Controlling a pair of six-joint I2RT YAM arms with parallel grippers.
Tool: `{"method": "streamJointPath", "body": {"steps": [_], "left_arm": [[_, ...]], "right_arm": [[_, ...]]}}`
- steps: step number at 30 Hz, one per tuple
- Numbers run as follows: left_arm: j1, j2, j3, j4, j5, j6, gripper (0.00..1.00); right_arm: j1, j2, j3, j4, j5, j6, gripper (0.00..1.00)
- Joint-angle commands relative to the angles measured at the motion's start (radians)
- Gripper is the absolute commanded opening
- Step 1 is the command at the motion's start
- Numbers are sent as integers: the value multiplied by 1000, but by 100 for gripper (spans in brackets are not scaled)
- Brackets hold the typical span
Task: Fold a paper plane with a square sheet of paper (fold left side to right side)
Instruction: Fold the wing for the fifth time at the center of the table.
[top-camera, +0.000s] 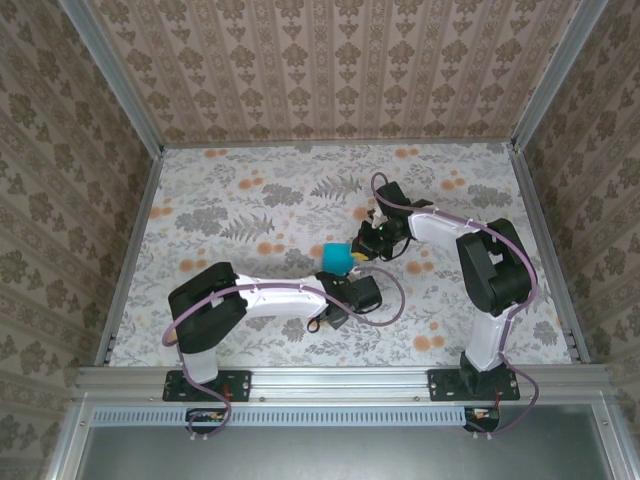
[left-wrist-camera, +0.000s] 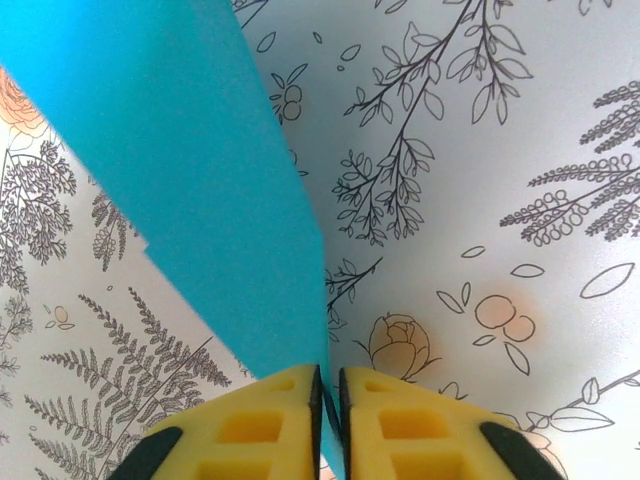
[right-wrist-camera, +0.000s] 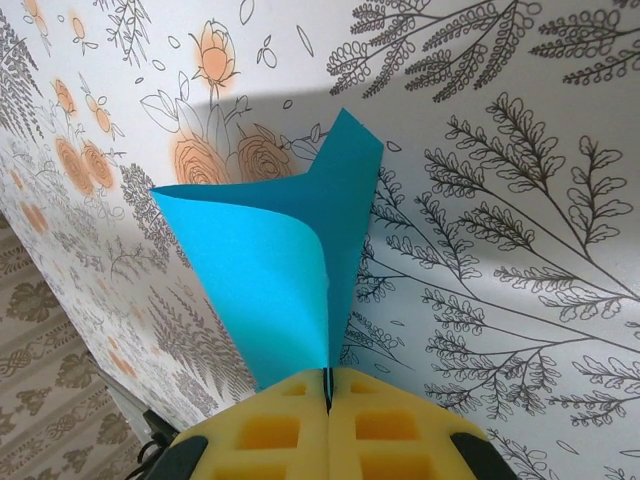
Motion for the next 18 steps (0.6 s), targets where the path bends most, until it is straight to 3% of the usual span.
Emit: {"method": "streamJointPath", "body": {"steps": [1,10,18], "left_arm": [[2,-33,-16,19,27,-7,12],[54,-83,-55,78,128,-17,9],[61,-70,-52,84,147,-20,10]], "right_arm": [[5,4,28,-30,10,-24,0],[-6,-55,26,-33,77,-87,22],[-9,-44,14,-31,61,-89,27]]}}
